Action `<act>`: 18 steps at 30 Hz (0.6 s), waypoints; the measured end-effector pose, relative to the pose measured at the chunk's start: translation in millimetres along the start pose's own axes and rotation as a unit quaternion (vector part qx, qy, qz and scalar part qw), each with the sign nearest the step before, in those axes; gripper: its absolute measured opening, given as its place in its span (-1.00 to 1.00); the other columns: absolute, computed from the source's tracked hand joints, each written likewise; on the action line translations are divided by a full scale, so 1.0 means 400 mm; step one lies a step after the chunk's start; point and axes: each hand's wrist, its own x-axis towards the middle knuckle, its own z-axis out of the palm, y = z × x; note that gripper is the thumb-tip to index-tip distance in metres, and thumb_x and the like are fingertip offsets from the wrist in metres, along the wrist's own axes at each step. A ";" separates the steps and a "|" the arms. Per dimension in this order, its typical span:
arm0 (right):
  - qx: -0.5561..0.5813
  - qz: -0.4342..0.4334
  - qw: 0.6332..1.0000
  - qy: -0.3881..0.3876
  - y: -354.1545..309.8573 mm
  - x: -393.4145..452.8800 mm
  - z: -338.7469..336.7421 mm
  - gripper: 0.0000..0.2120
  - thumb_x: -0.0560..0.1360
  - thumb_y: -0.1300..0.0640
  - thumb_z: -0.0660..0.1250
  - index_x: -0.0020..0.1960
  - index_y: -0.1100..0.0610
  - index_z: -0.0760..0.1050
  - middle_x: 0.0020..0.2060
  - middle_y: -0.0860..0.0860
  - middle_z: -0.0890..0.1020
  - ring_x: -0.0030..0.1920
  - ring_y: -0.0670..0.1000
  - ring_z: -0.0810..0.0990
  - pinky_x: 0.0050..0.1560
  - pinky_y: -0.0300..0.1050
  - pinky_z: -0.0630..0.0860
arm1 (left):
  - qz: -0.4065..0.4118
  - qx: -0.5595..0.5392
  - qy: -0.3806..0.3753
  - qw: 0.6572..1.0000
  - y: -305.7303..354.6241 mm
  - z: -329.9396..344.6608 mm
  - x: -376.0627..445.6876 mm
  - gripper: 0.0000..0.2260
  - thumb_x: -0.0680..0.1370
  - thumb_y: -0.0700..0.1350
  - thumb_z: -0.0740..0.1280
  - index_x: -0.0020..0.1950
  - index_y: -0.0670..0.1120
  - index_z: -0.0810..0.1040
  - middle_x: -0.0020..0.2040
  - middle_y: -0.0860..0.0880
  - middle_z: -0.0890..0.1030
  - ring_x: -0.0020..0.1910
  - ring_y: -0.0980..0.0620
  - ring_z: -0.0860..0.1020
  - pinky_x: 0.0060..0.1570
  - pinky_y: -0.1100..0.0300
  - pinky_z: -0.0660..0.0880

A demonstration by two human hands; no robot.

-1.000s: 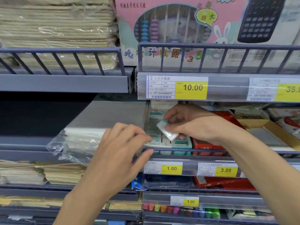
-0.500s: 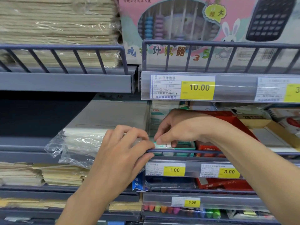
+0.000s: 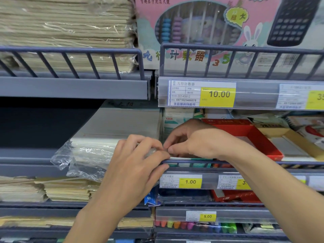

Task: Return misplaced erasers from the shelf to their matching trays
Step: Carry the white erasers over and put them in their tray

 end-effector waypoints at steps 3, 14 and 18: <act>0.116 0.026 0.990 0.075 -0.001 -0.044 -0.004 -0.93 0.55 0.18 0.42 -0.01 0.05 0.67 -0.21 0.03 0.74 -0.32 -0.11 0.66 -0.21 -0.27 0.61 | -0.028 -0.022 -0.019 0.999 0.014 -0.019 0.005 -0.80 0.59 0.07 0.37 0.15 0.04 0.67 0.13 0.11 0.60 0.11 -0.02 0.47 0.07 0.05 0.35; 0.328 -0.038 0.898 0.290 0.076 -0.332 0.186 -0.86 0.58 0.10 0.36 0.09 -0.01 0.65 -0.18 0.05 0.70 -0.26 0.01 0.63 -0.25 -0.18 0.57 | -0.274 -0.465 0.098 0.836 0.133 -0.077 -0.140 -0.84 0.60 0.04 0.35 0.16 0.17 0.64 0.07 0.10 0.73 0.02 0.10 0.69 -0.03 0.35 0.57; 0.395 0.113 0.870 0.271 0.179 -0.464 0.401 -0.88 0.57 0.09 0.39 0.09 0.01 0.65 -0.18 0.09 0.69 -0.28 0.02 0.61 -0.26 -0.21 0.55 | -0.363 -0.527 -0.073 0.765 0.170 0.058 -0.281 -0.88 0.61 0.04 0.35 0.10 0.19 0.65 0.03 0.07 0.74 -0.04 0.11 0.70 -0.06 0.35 0.57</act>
